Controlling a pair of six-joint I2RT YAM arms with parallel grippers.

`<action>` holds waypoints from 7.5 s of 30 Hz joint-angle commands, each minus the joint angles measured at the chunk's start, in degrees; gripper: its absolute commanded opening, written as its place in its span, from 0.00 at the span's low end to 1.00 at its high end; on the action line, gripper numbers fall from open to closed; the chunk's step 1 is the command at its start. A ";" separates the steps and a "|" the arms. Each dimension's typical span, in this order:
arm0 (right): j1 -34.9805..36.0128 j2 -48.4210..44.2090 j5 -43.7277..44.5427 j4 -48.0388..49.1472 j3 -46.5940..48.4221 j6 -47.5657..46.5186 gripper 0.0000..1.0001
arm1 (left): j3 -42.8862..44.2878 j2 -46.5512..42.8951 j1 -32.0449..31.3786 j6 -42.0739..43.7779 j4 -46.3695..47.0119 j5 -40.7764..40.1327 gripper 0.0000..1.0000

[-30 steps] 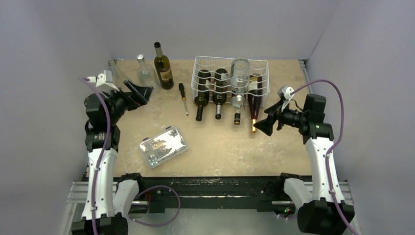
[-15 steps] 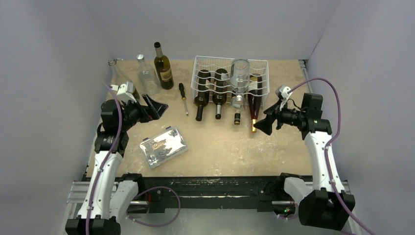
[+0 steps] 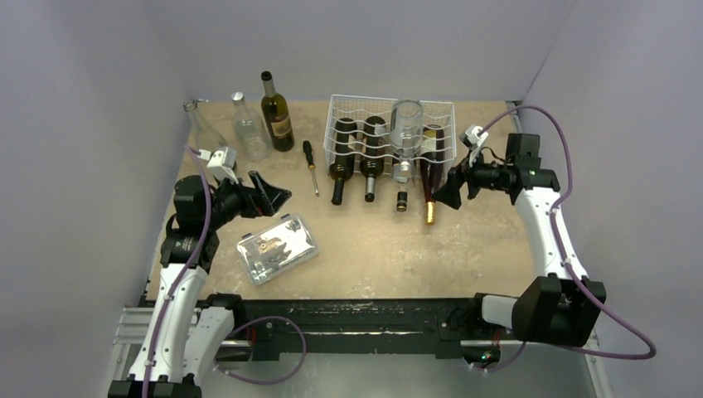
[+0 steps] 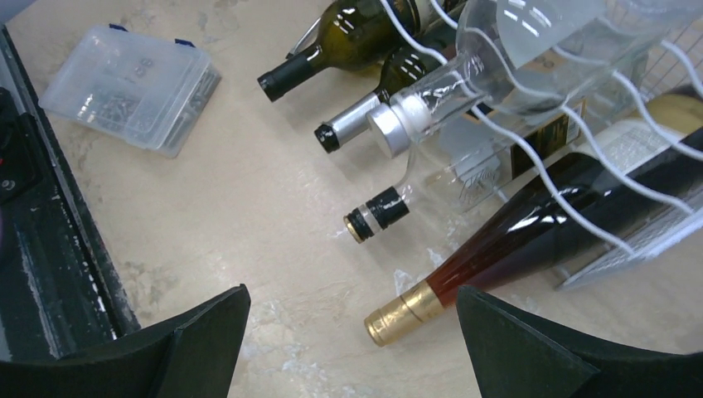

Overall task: Take the wine bottle off the wine rack
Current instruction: Pick up the wine bottle from the wine rack, then place the wine bottle at the center of the board.

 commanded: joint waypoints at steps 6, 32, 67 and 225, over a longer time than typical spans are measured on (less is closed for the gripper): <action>12.94 4.84 11.95 7.05 9.20 4.91 0.99 | -0.68 -0.80 -0.18 2.05 -1.01 1.54 1.00; 23.63 19.73 53.95 30.42 16.65 51.69 0.99 | -0.80 -2.64 -0.15 2.81 -2.95 -0.22 1.00; 25.25 24.93 49.02 32.87 11.49 55.47 0.62 | -0.82 -3.09 -0.03 2.76 -2.93 -0.15 1.00; 47.56 14.30 71.64 -37.21 18.22 -23.29 0.11 | -4.08 -5.29 -0.11 -0.84 6.90 9.87 1.00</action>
